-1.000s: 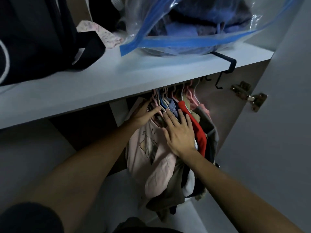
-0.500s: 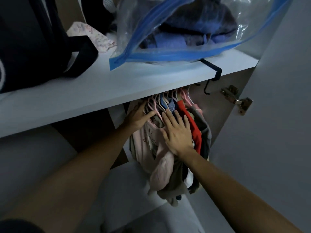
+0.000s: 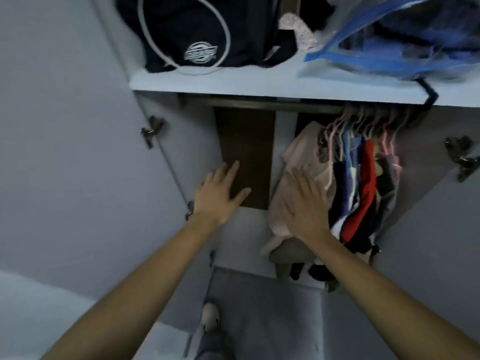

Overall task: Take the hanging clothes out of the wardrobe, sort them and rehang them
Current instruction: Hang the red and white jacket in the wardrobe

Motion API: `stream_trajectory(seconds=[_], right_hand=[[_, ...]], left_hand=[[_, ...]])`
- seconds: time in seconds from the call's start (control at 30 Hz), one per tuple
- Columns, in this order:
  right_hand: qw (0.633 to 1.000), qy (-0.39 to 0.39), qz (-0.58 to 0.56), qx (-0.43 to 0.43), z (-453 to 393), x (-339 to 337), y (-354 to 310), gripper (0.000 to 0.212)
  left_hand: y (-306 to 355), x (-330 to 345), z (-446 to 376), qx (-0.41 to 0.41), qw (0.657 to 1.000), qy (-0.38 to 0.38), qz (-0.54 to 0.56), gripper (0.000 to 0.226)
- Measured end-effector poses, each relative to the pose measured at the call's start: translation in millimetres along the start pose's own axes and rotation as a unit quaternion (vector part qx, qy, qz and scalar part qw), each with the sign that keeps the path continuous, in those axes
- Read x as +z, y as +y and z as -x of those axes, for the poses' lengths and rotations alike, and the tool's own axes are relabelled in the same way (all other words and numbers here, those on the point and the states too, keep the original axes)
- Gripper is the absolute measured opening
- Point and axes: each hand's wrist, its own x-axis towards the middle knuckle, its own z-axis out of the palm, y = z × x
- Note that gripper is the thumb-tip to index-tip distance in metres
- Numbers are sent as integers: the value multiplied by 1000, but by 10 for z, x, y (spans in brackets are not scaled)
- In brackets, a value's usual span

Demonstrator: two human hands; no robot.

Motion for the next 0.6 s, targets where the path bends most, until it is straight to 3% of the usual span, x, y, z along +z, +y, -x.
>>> stream_trajectory(seconds=[0.27,0.6], right_hand=[[968,-27,-175,-178,851,155,-1897,62],[833,-123,-327,-429,2350,282,-4334,56]], left_hand=[[-772,-779,2595,-138,981,122,-65,75],[-1426,-1264,5580,-386,893,223,-56,73]])
